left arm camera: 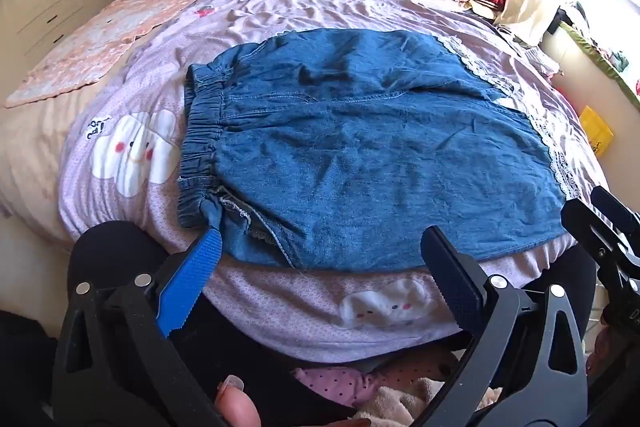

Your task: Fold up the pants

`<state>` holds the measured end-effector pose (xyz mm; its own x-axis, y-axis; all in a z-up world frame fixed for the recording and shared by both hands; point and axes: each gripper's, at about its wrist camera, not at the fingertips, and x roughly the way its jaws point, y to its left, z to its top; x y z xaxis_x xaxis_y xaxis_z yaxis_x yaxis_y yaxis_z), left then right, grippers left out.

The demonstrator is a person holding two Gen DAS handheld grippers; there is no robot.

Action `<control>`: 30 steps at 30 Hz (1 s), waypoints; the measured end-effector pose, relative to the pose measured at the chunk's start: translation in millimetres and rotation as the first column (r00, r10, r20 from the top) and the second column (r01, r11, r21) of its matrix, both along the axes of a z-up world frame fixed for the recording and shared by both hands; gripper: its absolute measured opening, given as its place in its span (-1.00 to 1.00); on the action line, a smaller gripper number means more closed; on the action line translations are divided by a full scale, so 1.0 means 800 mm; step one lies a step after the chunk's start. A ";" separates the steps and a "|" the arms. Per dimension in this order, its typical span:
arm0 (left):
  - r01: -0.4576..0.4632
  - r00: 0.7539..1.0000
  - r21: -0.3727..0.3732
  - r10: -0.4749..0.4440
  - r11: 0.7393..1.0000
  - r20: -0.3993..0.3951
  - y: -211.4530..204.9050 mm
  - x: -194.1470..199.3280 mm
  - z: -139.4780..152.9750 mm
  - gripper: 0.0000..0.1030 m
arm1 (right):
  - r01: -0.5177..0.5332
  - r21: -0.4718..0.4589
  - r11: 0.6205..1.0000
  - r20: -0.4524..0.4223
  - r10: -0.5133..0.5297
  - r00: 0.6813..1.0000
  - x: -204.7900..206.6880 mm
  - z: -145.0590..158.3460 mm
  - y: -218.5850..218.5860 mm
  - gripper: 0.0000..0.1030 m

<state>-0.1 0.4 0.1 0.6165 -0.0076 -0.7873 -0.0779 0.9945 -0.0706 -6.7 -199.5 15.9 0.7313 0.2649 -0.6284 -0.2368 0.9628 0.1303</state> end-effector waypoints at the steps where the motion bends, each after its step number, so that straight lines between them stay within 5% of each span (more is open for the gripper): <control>1: 0.000 1.000 0.004 0.000 1.000 -0.001 0.000 0.000 0.000 0.82 | 0.003 0.000 1.000 -0.001 -0.003 1.000 -0.002 0.001 0.000 0.92; 30: -0.001 1.000 0.019 0.001 1.000 0.008 0.002 -0.001 0.004 0.82 | 0.017 -0.006 1.000 -0.005 -0.017 1.000 0.002 0.004 -0.003 0.92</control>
